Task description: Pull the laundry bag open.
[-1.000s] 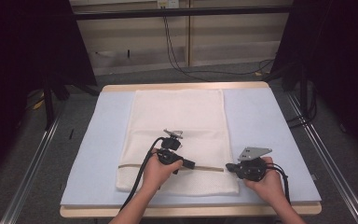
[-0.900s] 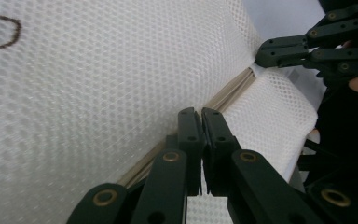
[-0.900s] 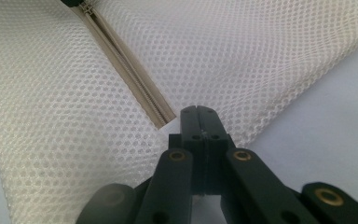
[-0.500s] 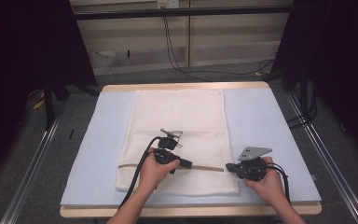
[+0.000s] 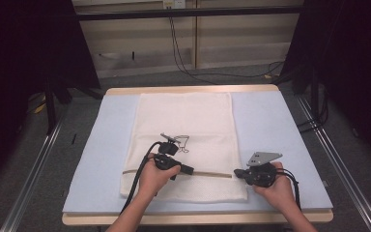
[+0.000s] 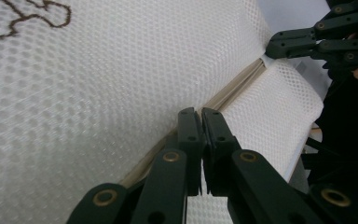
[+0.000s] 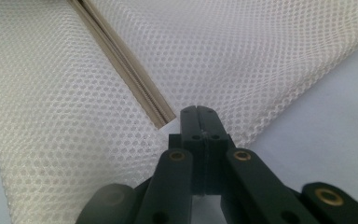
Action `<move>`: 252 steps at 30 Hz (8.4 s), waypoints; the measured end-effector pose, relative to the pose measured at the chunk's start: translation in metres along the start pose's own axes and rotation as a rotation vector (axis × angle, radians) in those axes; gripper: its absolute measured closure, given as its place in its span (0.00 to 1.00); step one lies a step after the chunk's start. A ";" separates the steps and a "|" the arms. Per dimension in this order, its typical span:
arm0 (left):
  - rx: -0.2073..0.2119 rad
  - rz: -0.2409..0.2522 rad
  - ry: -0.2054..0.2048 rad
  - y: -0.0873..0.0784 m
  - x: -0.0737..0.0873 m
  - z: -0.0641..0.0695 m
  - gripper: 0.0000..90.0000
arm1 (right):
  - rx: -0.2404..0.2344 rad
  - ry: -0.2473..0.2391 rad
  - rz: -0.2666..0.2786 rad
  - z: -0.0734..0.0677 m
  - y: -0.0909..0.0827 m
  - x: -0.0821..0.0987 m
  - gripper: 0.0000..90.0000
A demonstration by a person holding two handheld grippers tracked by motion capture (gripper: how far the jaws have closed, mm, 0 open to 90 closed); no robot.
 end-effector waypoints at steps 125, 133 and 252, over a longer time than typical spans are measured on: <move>0.035 0.079 -0.129 -0.063 0.027 -0.042 0.97 | -0.019 0.020 -0.002 0.002 0.000 0.000 1.00; 0.036 0.083 -0.138 -0.069 0.032 -0.047 0.97 | -0.018 0.021 -0.002 0.002 0.000 0.000 1.00; -0.347 0.364 -0.205 -0.174 0.078 -0.135 0.44 | 0.102 0.074 0.116 0.024 -0.021 -0.007 0.70</move>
Point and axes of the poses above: each handheld gripper's, and its own axes: y roughly forward along the jaws, x roughly out of its underside, z roughly to its right, the point moved 6 cm from there along y, roughly forward along the jaws, and after that the axes turned 3 degrees about -z, right-handed, at the moved point
